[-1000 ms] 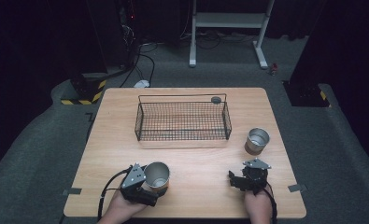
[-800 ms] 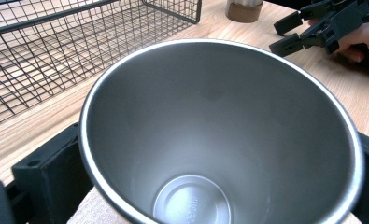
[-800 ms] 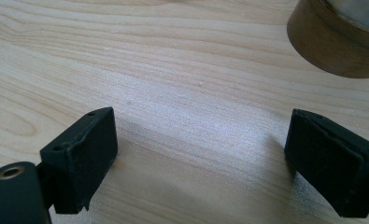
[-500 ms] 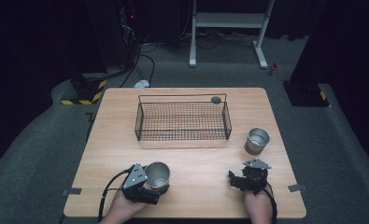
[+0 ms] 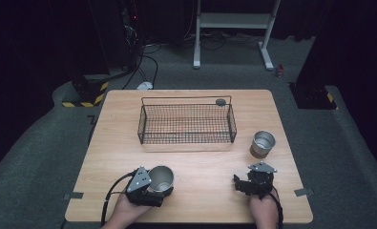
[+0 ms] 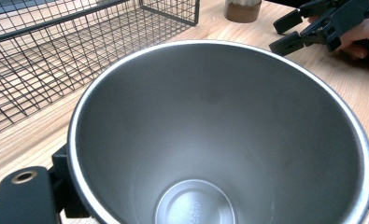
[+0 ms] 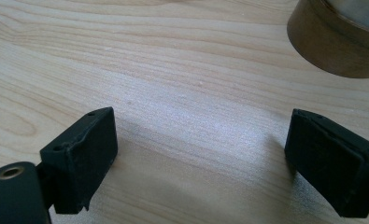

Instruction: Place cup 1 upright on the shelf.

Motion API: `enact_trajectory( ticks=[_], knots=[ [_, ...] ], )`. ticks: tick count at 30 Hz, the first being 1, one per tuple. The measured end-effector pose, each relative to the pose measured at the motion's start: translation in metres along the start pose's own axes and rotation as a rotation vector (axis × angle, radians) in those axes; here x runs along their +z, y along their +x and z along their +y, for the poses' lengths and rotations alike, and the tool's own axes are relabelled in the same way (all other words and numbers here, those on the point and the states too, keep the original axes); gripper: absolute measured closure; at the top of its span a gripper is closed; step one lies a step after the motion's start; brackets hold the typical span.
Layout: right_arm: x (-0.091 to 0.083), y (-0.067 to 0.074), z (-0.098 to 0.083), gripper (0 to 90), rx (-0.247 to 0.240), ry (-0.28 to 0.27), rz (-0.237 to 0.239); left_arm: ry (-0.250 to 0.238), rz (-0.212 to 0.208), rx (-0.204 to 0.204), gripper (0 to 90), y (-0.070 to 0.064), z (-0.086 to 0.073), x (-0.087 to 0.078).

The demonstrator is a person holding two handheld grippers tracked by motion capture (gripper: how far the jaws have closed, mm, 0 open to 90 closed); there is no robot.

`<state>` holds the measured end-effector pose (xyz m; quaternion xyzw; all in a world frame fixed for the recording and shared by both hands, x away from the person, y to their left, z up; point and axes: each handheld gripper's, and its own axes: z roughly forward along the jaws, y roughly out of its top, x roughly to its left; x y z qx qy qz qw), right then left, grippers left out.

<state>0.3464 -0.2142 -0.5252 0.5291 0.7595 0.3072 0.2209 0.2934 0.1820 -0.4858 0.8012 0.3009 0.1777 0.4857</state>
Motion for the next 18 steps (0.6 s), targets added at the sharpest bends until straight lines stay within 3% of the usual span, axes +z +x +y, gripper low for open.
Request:
enact_trajectory(
  ticks=[18],
  knots=[
    [0.0, 0.0, 0.0, 9.3, 0.0, 0.0, 0.001, -0.028, 0.042, 0.0, 13.8, 0.005, 0.0, -0.011]
  ],
)
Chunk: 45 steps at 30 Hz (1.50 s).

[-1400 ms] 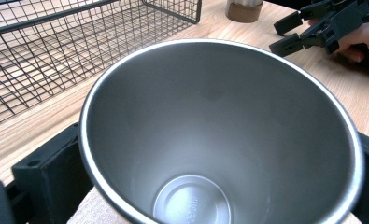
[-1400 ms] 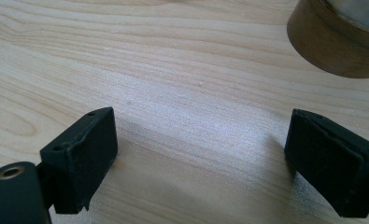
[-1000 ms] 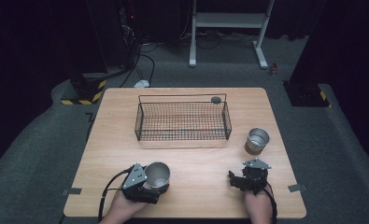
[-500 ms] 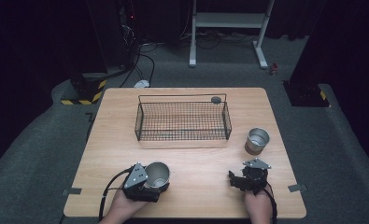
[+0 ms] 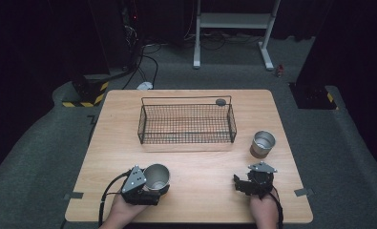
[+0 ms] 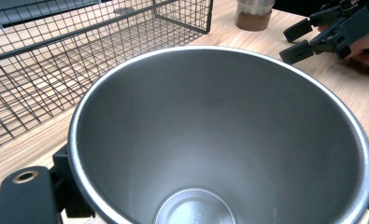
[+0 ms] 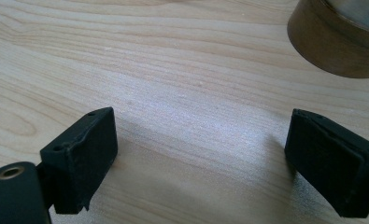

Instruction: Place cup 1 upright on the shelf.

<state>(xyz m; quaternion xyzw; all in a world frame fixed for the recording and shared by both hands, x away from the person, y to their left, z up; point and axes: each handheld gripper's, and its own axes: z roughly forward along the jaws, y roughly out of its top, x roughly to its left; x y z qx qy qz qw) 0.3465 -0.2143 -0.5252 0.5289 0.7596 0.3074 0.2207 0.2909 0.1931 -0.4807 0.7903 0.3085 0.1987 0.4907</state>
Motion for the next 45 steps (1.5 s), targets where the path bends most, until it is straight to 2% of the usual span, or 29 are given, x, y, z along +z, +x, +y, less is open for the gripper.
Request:
enact_trajectory(
  ticks=[8, 10, 11, 14, 16, 23, 33, 38, 41, 45],
  knots=[
    [0.0, 0.0, 0.0, 9.3, 0.0, 0.0, 0.0, -0.01, 0.015, -0.008, 13.8, 0.005, -0.001, -0.004],
    [0.0, 0.0, 0.0, 9.4, 0.0, 0.0, 0.0, -0.018, 0.018, -0.023, 13.8, 0.006, -0.001, -0.006],
    [0.0, 0.0, 0.0, 9.4, 0.0, 0.0, -0.001, -0.022, 0.032, -0.025, 13.8, 0.009, -0.001, -0.008],
    [0.0, 0.0, 0.0, 9.3, 0.0, 0.0, 0.0, -0.027, 0.039, -0.034, 13.8, 0.01, -0.002, -0.011],
    [0.0, 0.0, 0.0, 9.3, 0.0, 0.0, 0.0, -0.026, 0.061, -0.03, 13.8, 0.014, -0.003, -0.015],
    [0.0, 0.0, 0.0, 9.3, -0.001, 0.0, 0.0, -0.024, 0.091, -0.025, 13.8, 0.022, -0.006, -0.025],
    [0.0, 0.0, 0.0, 9.3, -0.001, 0.0, 0.0, -0.017, 0.126, -0.06, 13.9, 0.034, -0.014, -0.035],
    [0.0, 0.0, 0.0, 9.3, 0.0, 0.0, 0.0, -0.008, 0.145, -0.057, 13.9, 0.037, -0.017, -0.038],
    [0.0, 0.0, 0.0, 9.3, -0.001, 0.0, 0.0, -0.014, 0.154, -0.073, 13.9, 0.038, -0.018, -0.043],
    [0.0, 0.0, 0.0, 9.4, -0.001, 0.0, 0.0, -0.026, 0.163, -0.067, 13.9, 0.039, -0.017, -0.047]
  ],
)
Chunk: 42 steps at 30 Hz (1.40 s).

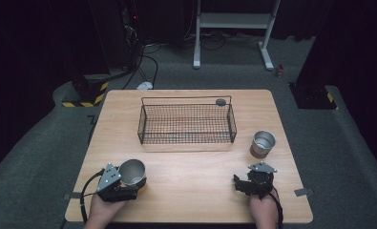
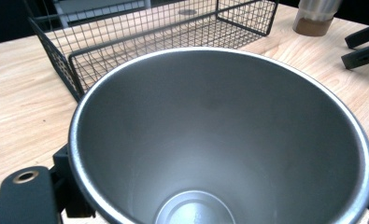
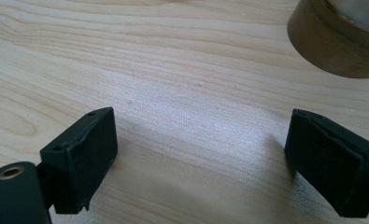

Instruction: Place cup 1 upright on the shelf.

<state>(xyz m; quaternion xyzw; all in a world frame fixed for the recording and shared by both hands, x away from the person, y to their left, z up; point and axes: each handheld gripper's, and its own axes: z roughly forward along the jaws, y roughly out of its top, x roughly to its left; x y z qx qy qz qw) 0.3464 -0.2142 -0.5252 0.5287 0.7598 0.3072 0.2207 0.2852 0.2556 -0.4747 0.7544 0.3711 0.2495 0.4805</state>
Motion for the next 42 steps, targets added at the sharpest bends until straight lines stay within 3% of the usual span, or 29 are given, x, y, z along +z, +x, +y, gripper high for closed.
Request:
enact_trajectory(
  ticks=[14, 20, 29, 32, 38, 42],
  knots=[
    [0.0, 0.0, 0.0, 9.3, 0.0, 0.0, 0.0, -0.031, 0.006, 0.008, 13.9, -0.001, 0.006, -0.005],
    [0.0, 0.0, 0.0, 9.3, 0.0, 0.0, 0.0, -0.029, -0.007, -0.002, 13.9, -0.007, 0.009, 0.001],
    [0.0, 0.0, 0.0, 9.4, 0.0, 0.0, 0.0, 0.011, -0.05, 0.005, 13.9, -0.016, 0.019, 0.018],
    [0.0, 0.0, 0.0, 9.5, 0.001, 0.0, 0.003, 0.012, -0.056, -0.016, 13.9, -0.018, 0.024, 0.024],
    [0.0, -0.004, 0.0, 9.4, -0.032, 0.001, 0.026, -0.005, -0.039, -0.023, 13.9, -0.02, 0.032, 0.029],
    [0.0, -0.004, 0.0, 9.5, -0.026, 0.002, 0.027, -0.025, -0.027, -0.04, 13.9, -0.018, 0.038, 0.033]
  ],
)
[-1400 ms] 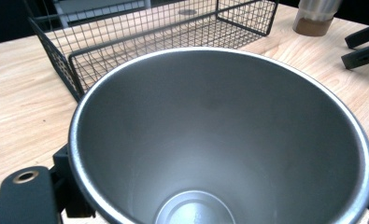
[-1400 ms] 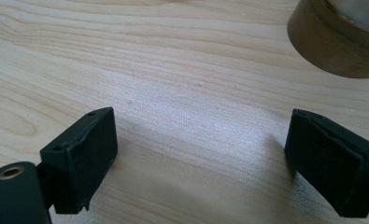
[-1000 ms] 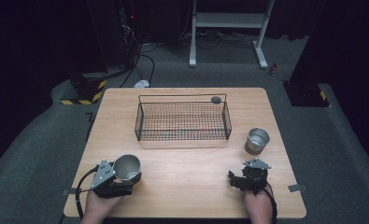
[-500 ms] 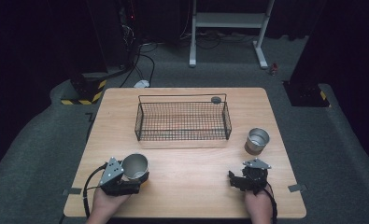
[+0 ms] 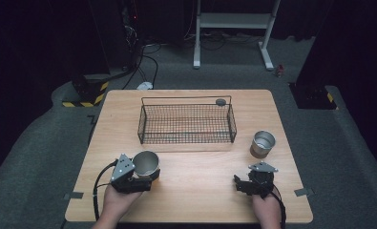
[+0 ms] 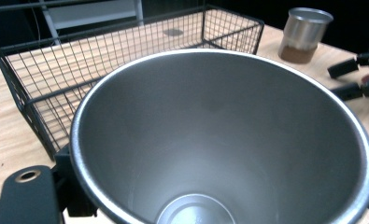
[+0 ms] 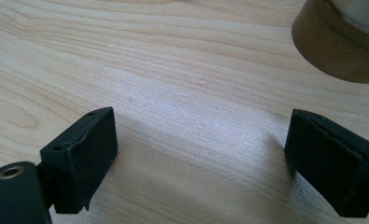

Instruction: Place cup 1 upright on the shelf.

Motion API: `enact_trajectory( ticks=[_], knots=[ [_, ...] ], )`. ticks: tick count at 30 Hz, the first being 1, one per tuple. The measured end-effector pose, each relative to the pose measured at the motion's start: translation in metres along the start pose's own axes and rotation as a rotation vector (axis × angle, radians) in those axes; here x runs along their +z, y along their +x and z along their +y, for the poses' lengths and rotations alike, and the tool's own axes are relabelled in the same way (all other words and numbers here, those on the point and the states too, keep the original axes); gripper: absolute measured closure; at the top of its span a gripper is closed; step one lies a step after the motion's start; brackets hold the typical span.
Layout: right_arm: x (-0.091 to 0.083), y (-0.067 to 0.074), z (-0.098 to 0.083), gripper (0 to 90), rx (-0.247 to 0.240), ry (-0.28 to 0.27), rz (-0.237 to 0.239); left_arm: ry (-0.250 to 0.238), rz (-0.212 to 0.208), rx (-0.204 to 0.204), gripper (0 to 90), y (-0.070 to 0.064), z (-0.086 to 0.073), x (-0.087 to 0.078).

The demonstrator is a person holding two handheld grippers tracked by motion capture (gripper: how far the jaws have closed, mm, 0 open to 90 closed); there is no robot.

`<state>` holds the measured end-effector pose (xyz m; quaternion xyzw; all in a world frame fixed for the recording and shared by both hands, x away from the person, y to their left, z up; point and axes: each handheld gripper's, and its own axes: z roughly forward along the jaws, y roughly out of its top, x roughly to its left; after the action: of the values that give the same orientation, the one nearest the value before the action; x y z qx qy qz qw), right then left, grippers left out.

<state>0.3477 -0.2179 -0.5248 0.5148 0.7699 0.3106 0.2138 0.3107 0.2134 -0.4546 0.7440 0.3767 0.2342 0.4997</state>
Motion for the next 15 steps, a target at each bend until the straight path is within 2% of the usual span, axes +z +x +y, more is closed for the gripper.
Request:
enact_trajectory(
  ticks=[7, 10, 15],
  knots=[
    [0.0, 0.0, 0.0, 9.5, 0.0, -0.001, 0.0, -0.018, 0.03, -0.021, 13.9, 0.004, 0.009, 0.008],
    [0.0, 0.0, 0.0, 9.4, 0.001, -0.001, 0.0, -0.027, 0.037, -0.048, 13.9, 0.008, 0.014, 0.012],
    [0.0, 0.0, 0.0, 9.5, 0.001, -0.001, 0.0, -0.023, 0.047, -0.054, 13.9, 0.007, 0.02, 0.014]
  ],
)
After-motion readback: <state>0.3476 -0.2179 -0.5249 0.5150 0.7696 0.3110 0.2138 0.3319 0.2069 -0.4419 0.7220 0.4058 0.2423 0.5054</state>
